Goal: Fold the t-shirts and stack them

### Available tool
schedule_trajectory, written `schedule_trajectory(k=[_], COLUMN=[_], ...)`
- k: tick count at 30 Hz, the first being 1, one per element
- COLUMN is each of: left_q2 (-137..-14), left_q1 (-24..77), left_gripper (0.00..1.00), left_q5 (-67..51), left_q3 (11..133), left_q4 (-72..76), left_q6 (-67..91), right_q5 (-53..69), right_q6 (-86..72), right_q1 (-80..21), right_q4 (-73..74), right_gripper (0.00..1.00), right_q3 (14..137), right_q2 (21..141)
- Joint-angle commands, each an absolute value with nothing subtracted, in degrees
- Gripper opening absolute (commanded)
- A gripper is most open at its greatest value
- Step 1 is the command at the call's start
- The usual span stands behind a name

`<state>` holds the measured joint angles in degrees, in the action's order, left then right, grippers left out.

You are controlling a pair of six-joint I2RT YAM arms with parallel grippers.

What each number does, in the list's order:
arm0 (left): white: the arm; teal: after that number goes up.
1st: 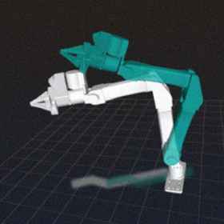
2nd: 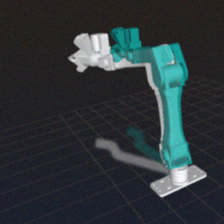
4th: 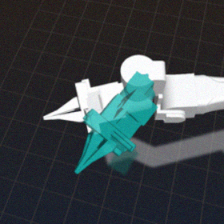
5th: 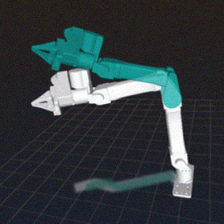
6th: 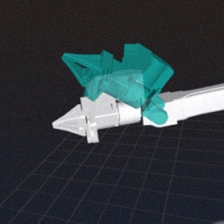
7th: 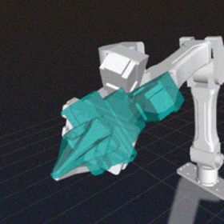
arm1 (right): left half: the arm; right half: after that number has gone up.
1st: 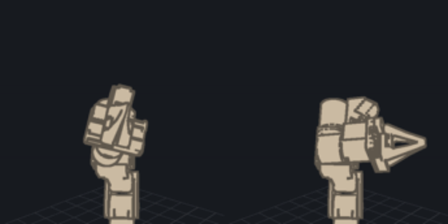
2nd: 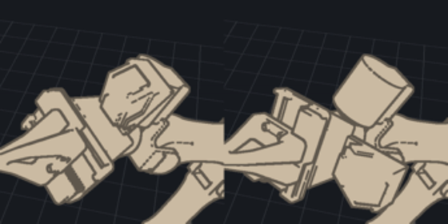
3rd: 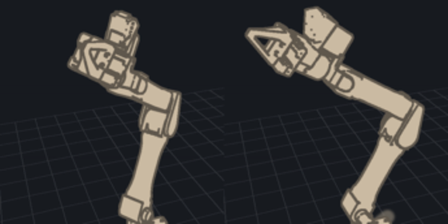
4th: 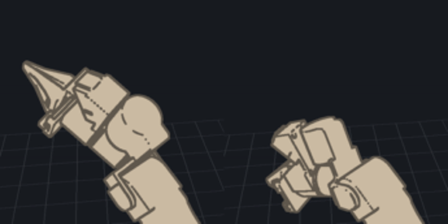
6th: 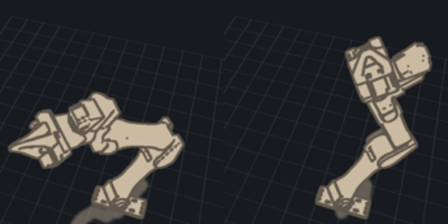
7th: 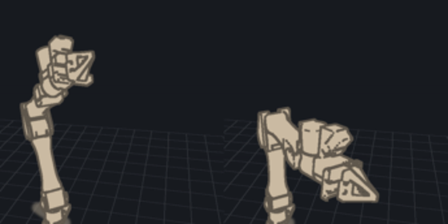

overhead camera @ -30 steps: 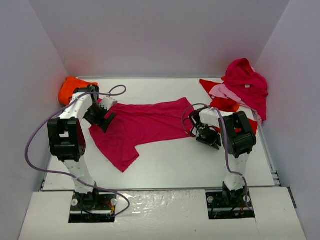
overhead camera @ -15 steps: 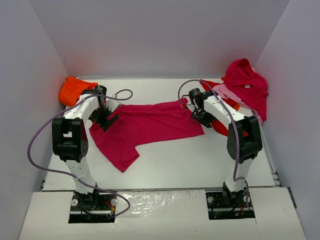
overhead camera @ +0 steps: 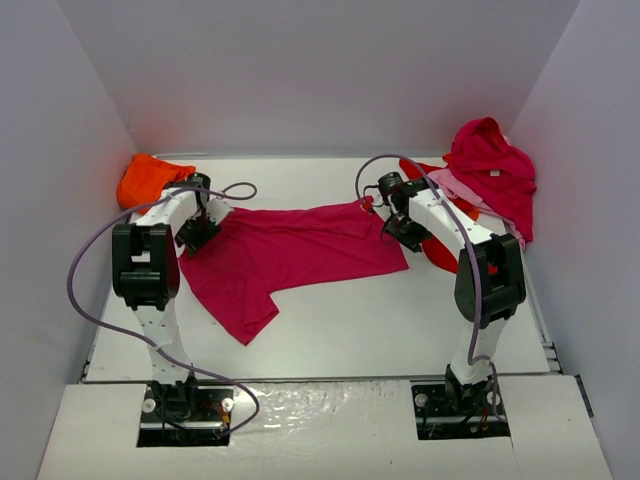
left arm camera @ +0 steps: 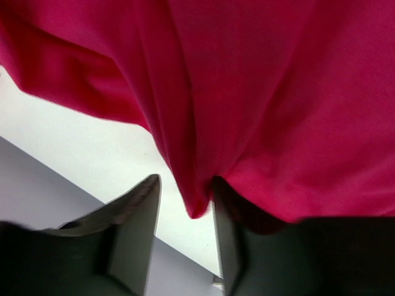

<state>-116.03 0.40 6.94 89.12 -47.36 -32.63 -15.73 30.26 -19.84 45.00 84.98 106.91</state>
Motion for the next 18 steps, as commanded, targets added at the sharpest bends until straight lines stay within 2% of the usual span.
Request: schedule_trajectory(k=[1, 3, 12, 15, 18], left_q2=[-117.24, -117.51, -110.81, -109.09, -109.39], left_q1=[-3.19, -4.37, -4.73, -4.37, -3.89], left_gripper=[0.11, 0.00, 0.00, 0.00, 0.00], left_q5=[5.26, 4.59, 3.37, 2.82, 3.02], left_q3=[95.36, 95.86, 94.52, 96.50, 97.89], left_q4=[-50.61, -50.28, -49.43, -50.94, -51.83], left_q6=[-32.69, -32.52, -33.05, -32.96, -32.58], right_q5=[-15.03, -14.95, -15.10, -9.00, -7.14], right_q6=[30.59, 30.68, 31.25, 33.32, 34.78], right_q1=[-19.51, -19.42, -19.16, -19.65, -21.42], right_q4=[45.95, 45.29, 42.66, 42.01, 41.31], right_gripper=[0.35, 0.35, 0.34, 0.41, 0.42], right_q3=[85.85, 84.73, 83.27, 84.83, 87.16], right_q2=[105.90, 105.45, 105.07, 104.80, 107.49])
